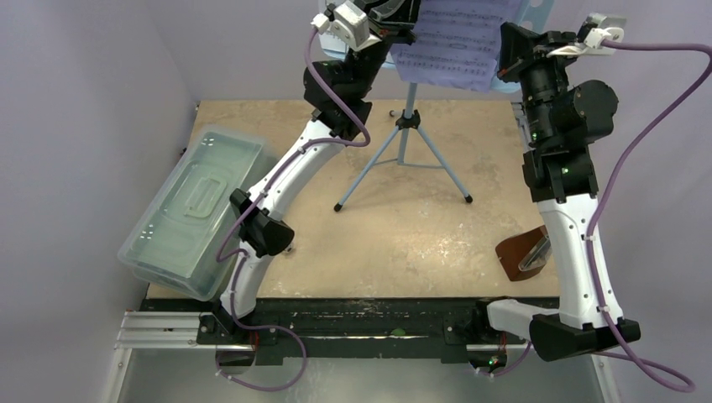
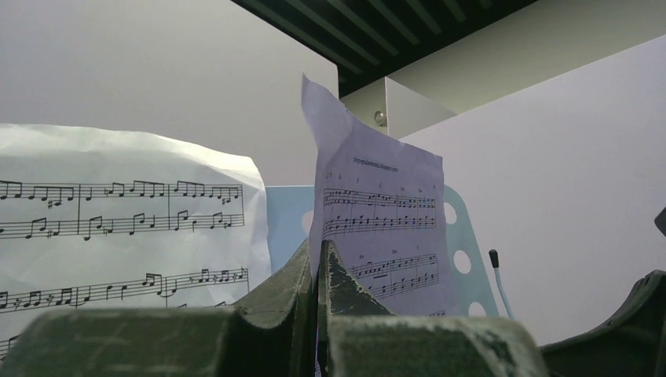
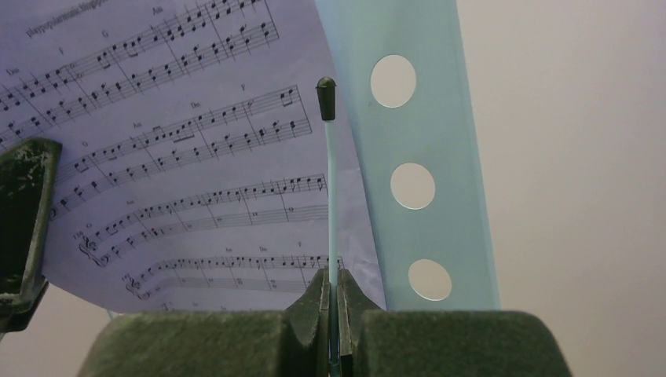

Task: Set up the instrument practice props

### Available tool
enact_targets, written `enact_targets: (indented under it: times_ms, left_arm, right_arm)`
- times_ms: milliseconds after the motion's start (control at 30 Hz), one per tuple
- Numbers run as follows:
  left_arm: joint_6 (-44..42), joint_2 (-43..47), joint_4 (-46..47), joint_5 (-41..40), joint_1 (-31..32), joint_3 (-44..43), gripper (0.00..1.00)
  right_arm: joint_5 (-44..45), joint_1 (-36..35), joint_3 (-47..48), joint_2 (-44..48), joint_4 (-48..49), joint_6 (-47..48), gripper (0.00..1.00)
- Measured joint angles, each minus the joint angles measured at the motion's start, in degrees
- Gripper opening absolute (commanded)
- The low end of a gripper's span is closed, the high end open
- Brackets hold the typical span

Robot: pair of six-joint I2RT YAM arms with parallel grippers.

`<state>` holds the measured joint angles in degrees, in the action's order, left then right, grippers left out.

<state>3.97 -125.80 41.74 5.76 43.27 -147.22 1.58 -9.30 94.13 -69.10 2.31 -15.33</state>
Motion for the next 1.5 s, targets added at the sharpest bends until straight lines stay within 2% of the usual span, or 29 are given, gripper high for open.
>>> enact_targets:
  times_ms: [767,1500]
  left_arm:
    - [0.02,-4.26,8.74,-4.17,2.97,-3.69,0.00]
    - [1.44,-4.20,12.37,-4.66,5.03,-4.09,0.00]
  right_arm:
    - [-8.59,0.11,-1.25,-0.15,3.32,4.92,0.00]
    - [-9.92,0.11,-1.14,-0.61,3.63,5.35,0.00]
